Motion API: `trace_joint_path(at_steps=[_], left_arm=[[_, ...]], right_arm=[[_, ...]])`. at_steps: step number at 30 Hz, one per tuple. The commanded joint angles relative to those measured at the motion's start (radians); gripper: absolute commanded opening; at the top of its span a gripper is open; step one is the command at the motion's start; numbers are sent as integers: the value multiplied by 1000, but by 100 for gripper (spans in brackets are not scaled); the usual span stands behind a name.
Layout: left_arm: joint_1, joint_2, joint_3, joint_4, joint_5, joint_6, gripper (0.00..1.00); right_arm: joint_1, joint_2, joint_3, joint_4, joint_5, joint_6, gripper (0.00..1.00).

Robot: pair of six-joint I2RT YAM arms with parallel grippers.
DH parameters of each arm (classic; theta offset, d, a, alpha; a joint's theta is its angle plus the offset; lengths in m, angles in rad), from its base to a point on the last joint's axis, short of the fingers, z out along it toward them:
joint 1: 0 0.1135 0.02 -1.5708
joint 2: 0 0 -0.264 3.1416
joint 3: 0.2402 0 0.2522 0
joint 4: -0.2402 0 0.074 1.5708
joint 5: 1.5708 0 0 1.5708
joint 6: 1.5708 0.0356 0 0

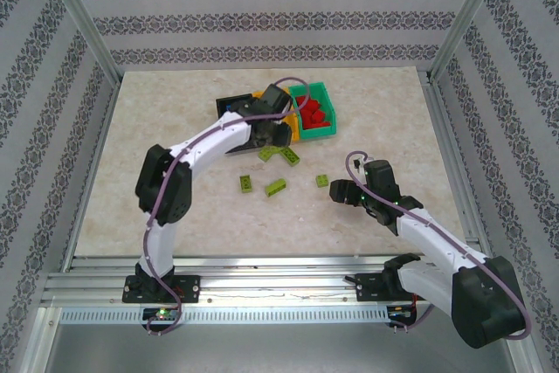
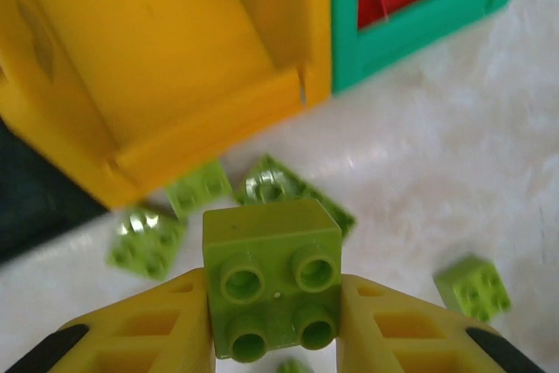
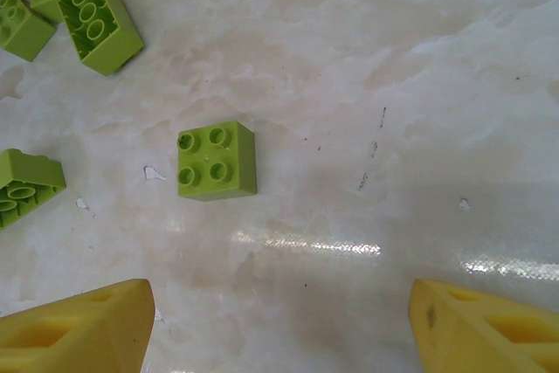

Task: Sort the legos into containers by color
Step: Place the lego in the container, then pick up the lego from the center of the table.

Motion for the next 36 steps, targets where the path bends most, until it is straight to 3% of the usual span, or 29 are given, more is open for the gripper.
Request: trace_joint_path(at_steps=[1,5,9,13,16,24,36], left_arm=[[52,87,169,-146,8,84,35],[96,207,379,-212,13,100,41],[109,295,555,-283,26,108,60],[107,288,560,-303,42,106,62],[104,211,425,-241,44,102,62],[98,-132,-174,122,97,9,62],[99,-416,-646,280,121,-87,62]], right_arm=[[-1,-18,-16,27,6,13,77],[3,-20,-16,29,10,11,77],[5,-19,-16,30,12,10,77],[9,-14,-14,29,18,10,77],[13,-4,-10,31,20,8,77],[54,92,35,21,28,-14,77],[96,173,87,-2,29,-36,77]])
